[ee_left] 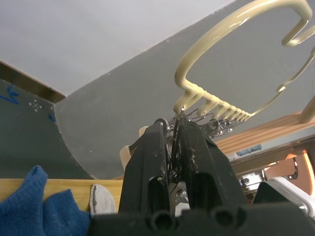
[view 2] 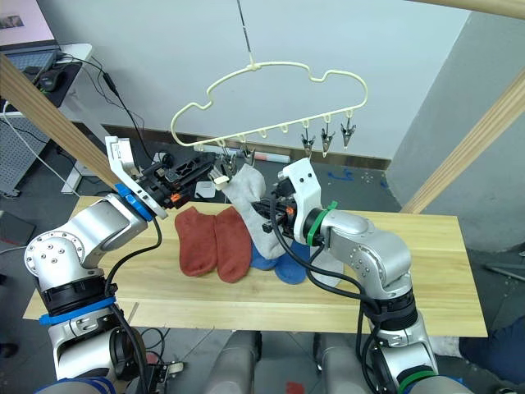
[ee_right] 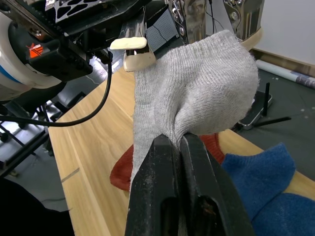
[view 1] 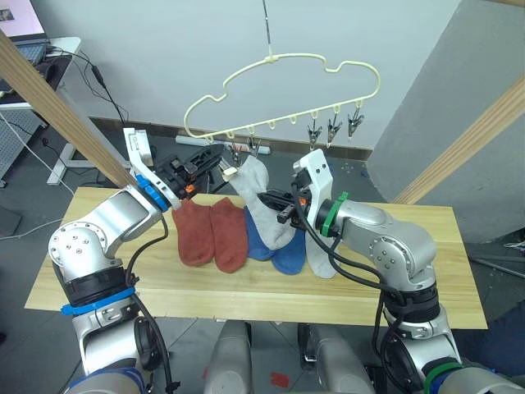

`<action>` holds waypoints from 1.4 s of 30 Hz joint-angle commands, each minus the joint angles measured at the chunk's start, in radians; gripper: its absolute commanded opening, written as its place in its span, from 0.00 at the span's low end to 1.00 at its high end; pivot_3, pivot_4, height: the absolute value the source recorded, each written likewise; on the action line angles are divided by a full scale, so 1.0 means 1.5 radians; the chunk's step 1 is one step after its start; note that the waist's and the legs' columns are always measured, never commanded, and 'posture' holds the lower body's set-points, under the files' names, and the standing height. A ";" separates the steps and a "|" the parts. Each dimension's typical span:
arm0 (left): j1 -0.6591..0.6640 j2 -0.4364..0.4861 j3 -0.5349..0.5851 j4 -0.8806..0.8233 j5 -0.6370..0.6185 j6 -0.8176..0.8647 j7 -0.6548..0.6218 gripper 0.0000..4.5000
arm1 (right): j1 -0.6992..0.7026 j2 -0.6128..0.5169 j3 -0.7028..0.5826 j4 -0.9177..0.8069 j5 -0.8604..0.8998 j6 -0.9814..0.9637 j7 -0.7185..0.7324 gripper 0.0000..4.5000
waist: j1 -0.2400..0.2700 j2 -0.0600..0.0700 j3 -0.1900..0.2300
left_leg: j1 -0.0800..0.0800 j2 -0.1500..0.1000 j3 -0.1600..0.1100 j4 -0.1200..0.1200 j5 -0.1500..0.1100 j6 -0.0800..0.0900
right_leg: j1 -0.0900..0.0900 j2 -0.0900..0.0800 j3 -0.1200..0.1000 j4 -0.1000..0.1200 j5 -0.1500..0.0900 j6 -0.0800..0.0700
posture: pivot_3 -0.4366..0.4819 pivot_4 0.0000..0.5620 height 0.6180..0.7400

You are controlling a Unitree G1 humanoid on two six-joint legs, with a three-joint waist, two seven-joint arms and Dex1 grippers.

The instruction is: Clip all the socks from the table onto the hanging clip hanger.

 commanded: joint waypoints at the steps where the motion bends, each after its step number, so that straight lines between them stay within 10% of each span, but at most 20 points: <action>1: 0.012 0.019 -0.007 0.002 -0.005 -0.006 -0.007 0.01 | 0.000 -0.007 -0.012 -0.052 0.036 0.013 0.006 0.01 | 0.000 0.000 0.000 | 0.000 0.000 0.000 0.000 0.000 0.000 | 0.000 0.000 0.000 0.000 0.000 0.000 | 0.73 0.57 1.00; 33: 0.037 0.033 -0.055 -0.038 0.009 -0.054 -0.043 0.01 | -0.027 0.047 -0.001 -0.021 0.064 -0.004 -0.056 0.01 | 0.000 0.000 0.000 | -0.001 0.000 0.000 0.000 -0.001 0.001 | 0.000 0.000 0.000 0.000 0.000 0.000 | 0.74 0.57 1.00; 42: 0.051 0.057 -0.059 -0.060 0.044 -0.077 -0.040 0.65 | -0.015 0.053 0.018 -0.009 0.052 -0.020 -0.060 0.00 | 0.005 0.000 0.000 | -0.001 0.000 -0.001 -0.001 -0.001 0.001 | -0.001 0.000 -0.001 -0.001 0.000 0.000 | 0.75 0.56 1.00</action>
